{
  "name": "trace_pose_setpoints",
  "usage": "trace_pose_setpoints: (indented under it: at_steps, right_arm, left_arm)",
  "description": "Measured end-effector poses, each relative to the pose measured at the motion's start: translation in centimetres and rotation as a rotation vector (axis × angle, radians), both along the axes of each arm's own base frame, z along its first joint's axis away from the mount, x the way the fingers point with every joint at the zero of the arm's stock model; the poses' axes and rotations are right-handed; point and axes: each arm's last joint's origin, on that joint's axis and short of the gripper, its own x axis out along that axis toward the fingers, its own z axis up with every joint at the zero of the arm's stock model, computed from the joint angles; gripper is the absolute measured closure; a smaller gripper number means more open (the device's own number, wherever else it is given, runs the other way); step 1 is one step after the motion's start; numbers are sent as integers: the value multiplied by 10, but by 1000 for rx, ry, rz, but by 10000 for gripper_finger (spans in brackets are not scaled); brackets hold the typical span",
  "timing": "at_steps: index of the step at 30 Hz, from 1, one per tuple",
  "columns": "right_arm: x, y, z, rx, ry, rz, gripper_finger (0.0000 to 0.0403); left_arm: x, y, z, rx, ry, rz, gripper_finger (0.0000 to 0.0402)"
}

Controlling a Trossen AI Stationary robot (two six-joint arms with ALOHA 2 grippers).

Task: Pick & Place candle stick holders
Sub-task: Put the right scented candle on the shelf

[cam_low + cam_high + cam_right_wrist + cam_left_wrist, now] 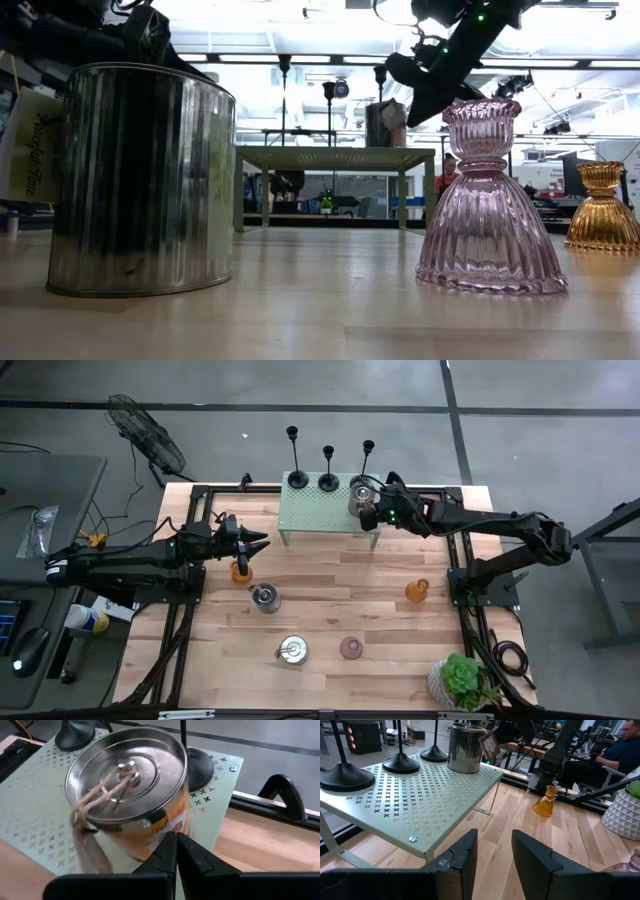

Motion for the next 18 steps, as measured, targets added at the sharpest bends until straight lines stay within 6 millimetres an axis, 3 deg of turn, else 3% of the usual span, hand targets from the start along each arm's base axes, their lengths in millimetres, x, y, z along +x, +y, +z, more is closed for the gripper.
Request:
trace_pose_setpoints:
  at_steps: [8,14,18]
  right_arm:
    - [3,26,-5,140,13,116,401]
    - [20,34,-5,12,56,399,401]
    - [30,32,-11,-58,103,466,401]
  left_arm:
    - [0,0,0,0,0,0,284]
    - [0,0,0,0,0,0,284]
    - [0,0,0,0,0,0,284]
